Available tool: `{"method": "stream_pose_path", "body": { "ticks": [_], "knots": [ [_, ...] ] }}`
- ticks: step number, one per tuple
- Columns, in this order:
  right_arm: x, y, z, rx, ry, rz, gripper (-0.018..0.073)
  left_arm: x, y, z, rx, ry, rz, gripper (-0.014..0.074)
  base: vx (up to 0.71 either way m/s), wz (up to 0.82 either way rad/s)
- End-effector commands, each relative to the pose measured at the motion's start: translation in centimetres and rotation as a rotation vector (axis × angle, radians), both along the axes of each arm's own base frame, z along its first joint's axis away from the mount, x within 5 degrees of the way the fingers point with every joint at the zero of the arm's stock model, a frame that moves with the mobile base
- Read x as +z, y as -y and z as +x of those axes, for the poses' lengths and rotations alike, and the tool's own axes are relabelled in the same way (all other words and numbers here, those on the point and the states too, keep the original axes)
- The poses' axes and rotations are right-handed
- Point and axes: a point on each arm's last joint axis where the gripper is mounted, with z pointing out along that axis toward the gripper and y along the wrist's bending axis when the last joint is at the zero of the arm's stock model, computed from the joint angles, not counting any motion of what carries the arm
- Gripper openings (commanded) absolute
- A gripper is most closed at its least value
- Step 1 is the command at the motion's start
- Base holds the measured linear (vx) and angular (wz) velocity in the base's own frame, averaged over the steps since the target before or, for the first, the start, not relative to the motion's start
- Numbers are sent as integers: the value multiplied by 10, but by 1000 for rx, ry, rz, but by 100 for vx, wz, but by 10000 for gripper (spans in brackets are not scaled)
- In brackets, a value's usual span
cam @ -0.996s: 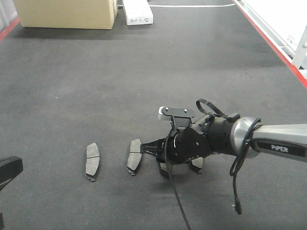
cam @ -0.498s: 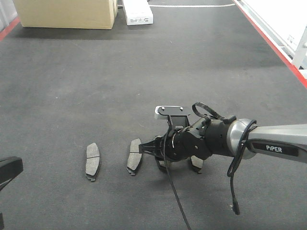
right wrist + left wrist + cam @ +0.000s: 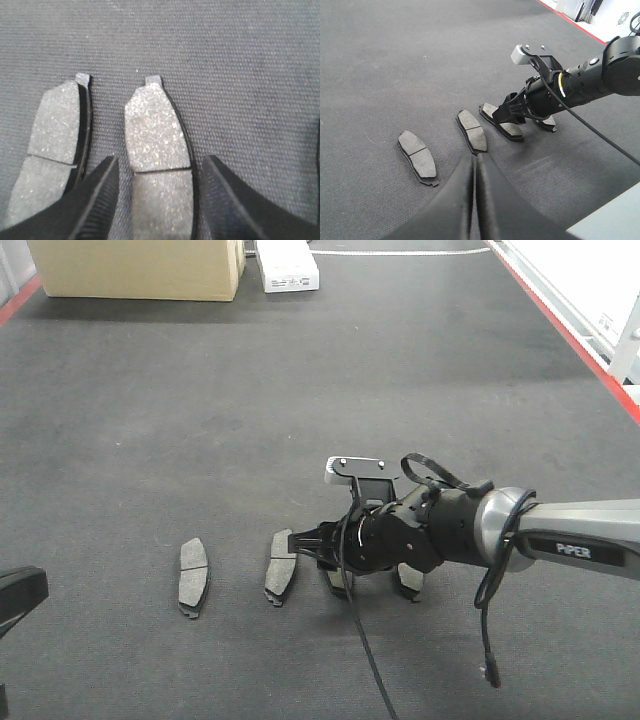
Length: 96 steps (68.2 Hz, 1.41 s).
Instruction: Move and align brake pads A on conveyor
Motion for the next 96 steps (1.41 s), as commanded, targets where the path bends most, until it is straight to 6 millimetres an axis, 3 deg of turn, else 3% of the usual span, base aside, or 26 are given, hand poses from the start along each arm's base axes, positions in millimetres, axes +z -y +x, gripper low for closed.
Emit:
{"method": "stream_pose_path", "body": {
  "ticks": [1,13,20,28,37,49,75,96],
  "knots": [
    [49,0,3,9,137,80,373,14,2,2,-4,75,-48,-6,0,0],
    [90,12,-10,37,211,29,358,14,2,2,-4,75,-48,-6,0,0],
    [99,28,-18,9,224,2,341,14,2,2,-4,75,-48,-6,0,0],
    [100,62,-26,-90,212,7,302,14,2,2,-4,75,-48,-6,0,0],
    [100,96,-56,-64,230,-78,183,14,2,2,-4,75,-48,-6,0,0],
    [111,120,-109,-22,307,-87,-15,14,2,2,-4,75,-48,-6,0,0],
    [119,155,-200,53,627,35,-10,14,2,2,-4,75,-48,-6,0,0],
    [129,165,-241,122,920,133,-8,14,2,2,-4,75,-48,-6,0,0]
  ]
}}
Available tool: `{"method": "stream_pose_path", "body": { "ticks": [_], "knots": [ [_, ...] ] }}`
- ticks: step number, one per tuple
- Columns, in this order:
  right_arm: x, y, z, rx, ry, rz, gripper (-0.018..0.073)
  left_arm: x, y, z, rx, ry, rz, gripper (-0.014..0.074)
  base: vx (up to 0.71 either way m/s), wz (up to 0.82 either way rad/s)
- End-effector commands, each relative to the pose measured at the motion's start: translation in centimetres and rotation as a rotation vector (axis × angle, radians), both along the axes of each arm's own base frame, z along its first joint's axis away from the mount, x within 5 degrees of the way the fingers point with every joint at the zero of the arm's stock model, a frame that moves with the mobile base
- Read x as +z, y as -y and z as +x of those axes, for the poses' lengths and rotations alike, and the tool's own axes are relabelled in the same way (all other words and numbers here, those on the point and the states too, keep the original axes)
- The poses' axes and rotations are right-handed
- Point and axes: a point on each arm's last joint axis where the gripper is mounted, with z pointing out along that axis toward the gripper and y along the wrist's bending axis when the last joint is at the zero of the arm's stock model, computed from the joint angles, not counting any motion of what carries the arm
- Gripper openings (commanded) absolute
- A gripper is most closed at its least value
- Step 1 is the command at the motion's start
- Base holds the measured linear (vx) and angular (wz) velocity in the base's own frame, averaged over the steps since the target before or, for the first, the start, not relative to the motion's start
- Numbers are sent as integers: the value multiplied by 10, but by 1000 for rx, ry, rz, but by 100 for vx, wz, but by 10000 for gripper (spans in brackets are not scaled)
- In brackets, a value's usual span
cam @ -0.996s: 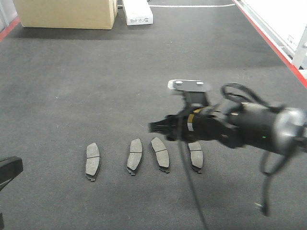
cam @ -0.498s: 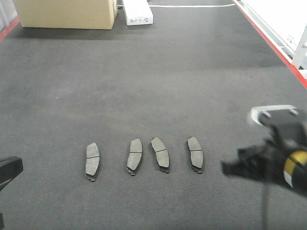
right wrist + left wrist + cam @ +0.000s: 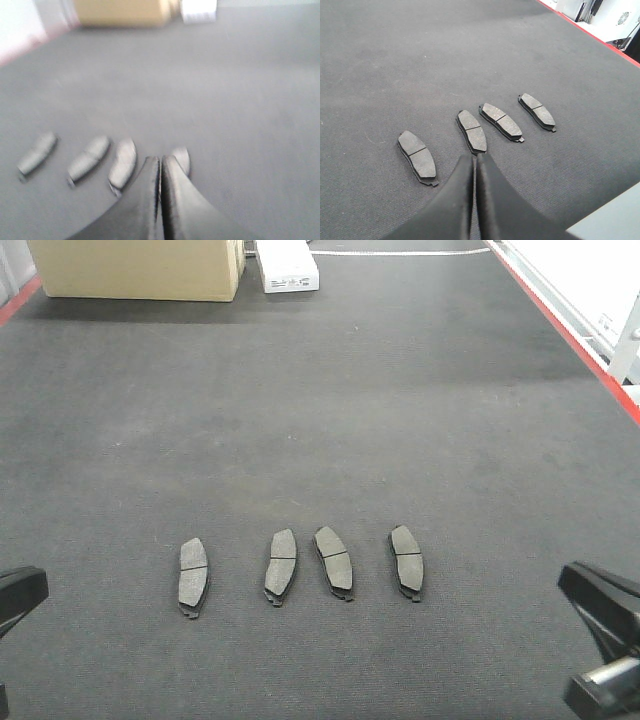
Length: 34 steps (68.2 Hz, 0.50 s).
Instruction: Move and align brake pads A on conveyor
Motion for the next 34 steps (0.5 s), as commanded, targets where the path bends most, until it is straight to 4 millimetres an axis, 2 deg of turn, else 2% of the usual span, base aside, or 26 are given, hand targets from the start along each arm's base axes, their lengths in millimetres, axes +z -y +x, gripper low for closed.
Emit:
{"method": "stream_pose_path", "body": {
  "ticks": [1,34],
  "knots": [
    [17,-1,-6,45,139,25,-8,14,2,2,-4,75,-48,-6,0,0],
    [18,-1,-8,45,151,31,-8,14,2,2,-4,75,-48,-6,0,0]
  ]
}}
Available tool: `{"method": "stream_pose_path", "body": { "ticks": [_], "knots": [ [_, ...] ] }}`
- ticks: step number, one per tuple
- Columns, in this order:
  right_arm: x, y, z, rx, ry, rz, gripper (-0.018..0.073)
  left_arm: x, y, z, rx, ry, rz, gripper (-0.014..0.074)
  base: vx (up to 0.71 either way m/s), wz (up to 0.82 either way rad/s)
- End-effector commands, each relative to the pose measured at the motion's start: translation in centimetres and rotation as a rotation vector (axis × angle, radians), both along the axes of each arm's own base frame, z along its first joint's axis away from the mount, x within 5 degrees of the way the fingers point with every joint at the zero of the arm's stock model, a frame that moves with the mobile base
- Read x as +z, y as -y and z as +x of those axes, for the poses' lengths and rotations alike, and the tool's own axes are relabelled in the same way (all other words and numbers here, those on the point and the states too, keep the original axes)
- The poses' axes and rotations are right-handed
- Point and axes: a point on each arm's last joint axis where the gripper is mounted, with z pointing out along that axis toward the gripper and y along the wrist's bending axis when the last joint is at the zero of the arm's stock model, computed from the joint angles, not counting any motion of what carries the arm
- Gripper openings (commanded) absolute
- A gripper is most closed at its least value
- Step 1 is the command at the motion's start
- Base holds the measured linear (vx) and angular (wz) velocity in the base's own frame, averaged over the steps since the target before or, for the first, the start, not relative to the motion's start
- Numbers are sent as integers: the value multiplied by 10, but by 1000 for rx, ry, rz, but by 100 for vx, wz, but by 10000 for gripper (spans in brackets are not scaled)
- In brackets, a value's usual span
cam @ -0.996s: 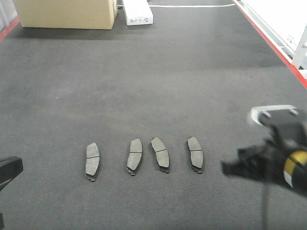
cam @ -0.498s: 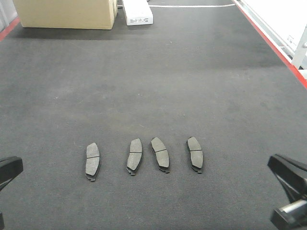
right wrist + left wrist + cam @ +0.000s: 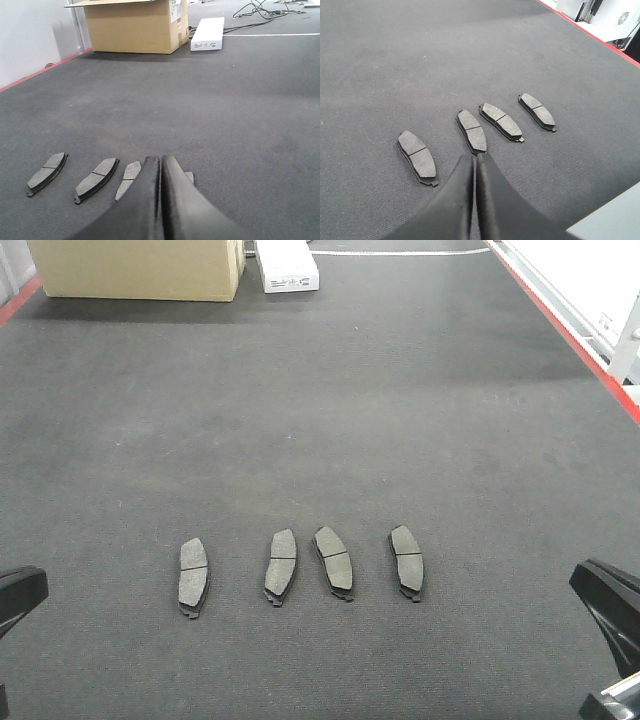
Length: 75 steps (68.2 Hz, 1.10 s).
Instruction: Move and align brake pads A on conveyor
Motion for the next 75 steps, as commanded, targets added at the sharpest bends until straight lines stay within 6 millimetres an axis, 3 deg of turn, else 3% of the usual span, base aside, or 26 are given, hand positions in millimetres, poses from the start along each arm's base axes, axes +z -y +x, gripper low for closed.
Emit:
{"method": "stream_pose_path", "body": {
  "ticks": [1,75],
  "knots": [
    [15,-3,0,32,90,18,-8,14,2,2,-4,75,-48,-6,0,0],
    [15,-3,0,32,91,18,-8,16,4,-1,-59,110,-18,-6,0,0]
  ]
}}
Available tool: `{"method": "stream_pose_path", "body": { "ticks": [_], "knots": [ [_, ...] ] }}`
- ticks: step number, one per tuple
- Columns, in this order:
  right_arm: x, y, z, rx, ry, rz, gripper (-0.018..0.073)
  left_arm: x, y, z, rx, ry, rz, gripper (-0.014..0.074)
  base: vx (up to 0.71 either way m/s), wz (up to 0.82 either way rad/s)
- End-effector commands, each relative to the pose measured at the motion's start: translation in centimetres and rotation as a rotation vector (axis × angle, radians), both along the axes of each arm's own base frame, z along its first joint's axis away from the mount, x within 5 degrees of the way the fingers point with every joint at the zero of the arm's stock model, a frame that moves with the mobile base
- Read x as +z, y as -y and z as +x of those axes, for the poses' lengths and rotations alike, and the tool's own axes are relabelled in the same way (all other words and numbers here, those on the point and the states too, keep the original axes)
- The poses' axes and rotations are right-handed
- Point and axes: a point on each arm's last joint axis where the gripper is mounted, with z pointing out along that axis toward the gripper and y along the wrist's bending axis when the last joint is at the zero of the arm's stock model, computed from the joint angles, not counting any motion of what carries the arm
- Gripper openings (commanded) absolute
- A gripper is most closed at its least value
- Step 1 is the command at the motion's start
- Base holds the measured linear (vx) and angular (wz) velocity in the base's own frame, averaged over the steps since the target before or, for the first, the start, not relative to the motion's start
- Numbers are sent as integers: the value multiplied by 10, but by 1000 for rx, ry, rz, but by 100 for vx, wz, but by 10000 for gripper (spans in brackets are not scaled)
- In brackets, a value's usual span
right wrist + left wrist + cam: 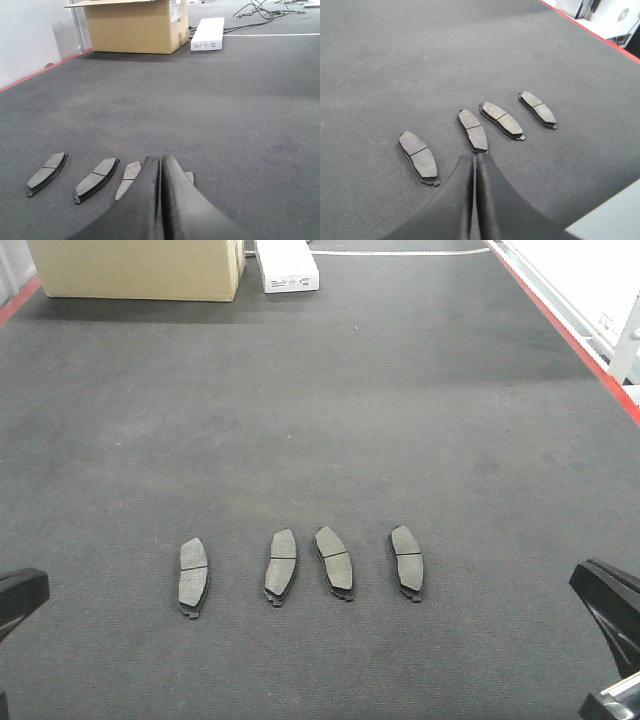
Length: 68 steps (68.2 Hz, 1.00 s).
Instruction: Move and align brake pads A on conveyor
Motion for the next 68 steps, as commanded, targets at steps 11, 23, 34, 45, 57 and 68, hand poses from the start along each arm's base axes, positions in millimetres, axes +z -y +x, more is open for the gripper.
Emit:
{"method": "stream_pose_path", "body": {
  "ticks": [11,23,34,45,57,68],
  "knots": [
    [15,-3,0,32,91,18,-8,17,5,-1,-64,115,-41,-6,0,0],
    [15,-3,0,32,91,18,-8,17,5,-1,-64,117,-45,-6,0,0],
    [15,-3,0,32,91,18,-8,19,-8,-14,-15,182,-75,-6,0,0],
    [15,-3,0,32,91,18,-8,12,-34,-38,160,316,-65,-6,0,0],
    [15,-3,0,32,91,18,-8,-5,-54,-63,401,491,29,-6,0,0],
    [15,-3,0,32,91,18,-8,-25,-60,-71,562,530,101,-6,0,0]
  ]
}}
